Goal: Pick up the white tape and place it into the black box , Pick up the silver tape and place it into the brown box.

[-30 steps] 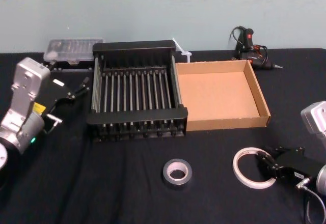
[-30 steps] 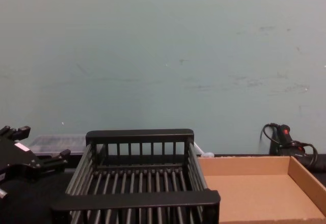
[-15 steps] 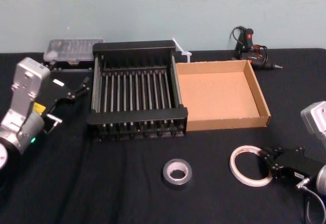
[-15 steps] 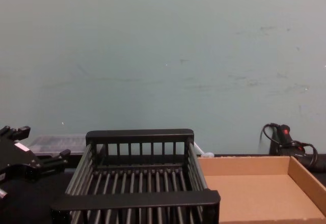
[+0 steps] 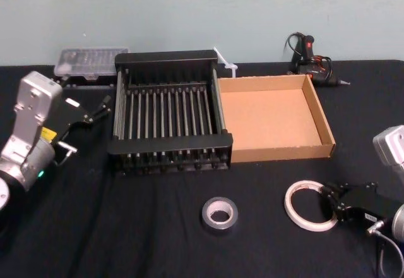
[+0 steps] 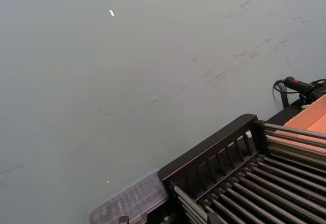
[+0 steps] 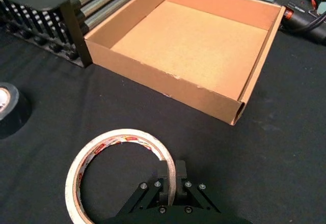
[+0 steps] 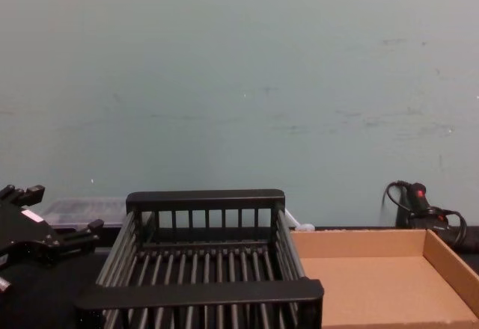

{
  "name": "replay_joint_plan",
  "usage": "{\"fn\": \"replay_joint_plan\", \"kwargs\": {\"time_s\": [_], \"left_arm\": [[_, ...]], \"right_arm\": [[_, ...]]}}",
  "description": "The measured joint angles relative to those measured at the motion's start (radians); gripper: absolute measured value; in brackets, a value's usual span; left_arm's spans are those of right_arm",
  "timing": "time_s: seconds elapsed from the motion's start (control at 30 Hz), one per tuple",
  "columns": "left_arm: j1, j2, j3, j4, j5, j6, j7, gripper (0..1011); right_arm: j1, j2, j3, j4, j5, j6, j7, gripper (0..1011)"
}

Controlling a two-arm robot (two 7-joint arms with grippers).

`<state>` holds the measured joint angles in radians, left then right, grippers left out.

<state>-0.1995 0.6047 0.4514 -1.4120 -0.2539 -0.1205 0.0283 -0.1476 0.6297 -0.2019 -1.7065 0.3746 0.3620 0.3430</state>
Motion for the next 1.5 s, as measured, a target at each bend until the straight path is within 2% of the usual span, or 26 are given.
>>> {"fn": "replay_joint_plan", "kwargs": {"time_s": [0.4, 0.63, 1.07, 1.5], "left_arm": [[0.000, 0.000, 0.000, 0.000, 0.000, 0.000, 0.000, 1001], [0.000, 0.000, 0.000, 0.000, 0.000, 0.000, 0.000, 1001], [0.000, 0.000, 0.000, 0.000, 0.000, 0.000, 0.000, 1001], [0.000, 0.000, 0.000, 0.000, 0.000, 0.000, 0.000, 1001]], "right_arm": [[-0.013, 0.009, 0.041, -0.048, 0.067, 0.006, 0.017, 92], [0.012, 0.010, 0.045, -0.062, 0.091, 0.003, 0.009, 92], [0.137, -0.014, -0.020, -0.023, 0.051, -0.023, -0.006, 92], [0.288, -0.068, -0.103, 0.035, -0.009, -0.035, 0.019, 92]]}}
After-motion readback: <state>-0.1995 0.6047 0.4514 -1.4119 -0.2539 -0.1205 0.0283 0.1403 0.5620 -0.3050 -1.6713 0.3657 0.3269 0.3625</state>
